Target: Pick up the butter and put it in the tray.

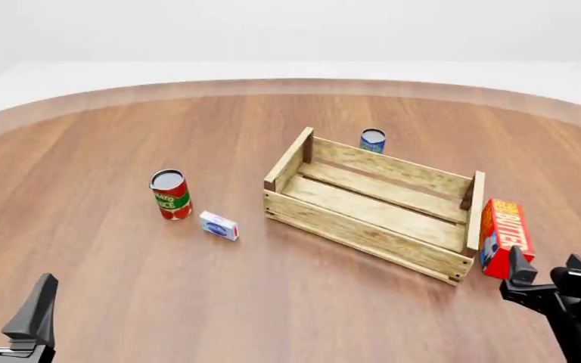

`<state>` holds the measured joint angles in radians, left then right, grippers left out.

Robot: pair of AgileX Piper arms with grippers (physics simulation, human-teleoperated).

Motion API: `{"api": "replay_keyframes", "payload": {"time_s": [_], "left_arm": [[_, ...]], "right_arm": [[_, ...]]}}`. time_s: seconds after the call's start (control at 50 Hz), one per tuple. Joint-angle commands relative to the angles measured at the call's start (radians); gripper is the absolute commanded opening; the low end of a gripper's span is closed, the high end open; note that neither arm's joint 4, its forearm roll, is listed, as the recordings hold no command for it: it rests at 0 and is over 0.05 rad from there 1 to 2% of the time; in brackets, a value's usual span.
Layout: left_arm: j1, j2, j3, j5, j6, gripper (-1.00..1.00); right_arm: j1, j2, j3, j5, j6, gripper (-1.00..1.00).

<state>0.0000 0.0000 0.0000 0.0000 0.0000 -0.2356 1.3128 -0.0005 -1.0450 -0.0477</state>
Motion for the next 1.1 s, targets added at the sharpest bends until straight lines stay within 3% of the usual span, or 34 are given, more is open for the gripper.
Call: {"api": "replay_keyframes", "payload": {"time_s": [0.02,1.1], "left_arm": [[0.0,0.0,0.0,0.0,0.0,1.0],[0.0,0.0,0.0,0.0,0.0,1.0]], "right_arm": [[0.0,0.06,-0.001,-0.055,-0.002,1.0],[0.004,0.224,-0.049,-0.157,-0.008,1.0]]}}
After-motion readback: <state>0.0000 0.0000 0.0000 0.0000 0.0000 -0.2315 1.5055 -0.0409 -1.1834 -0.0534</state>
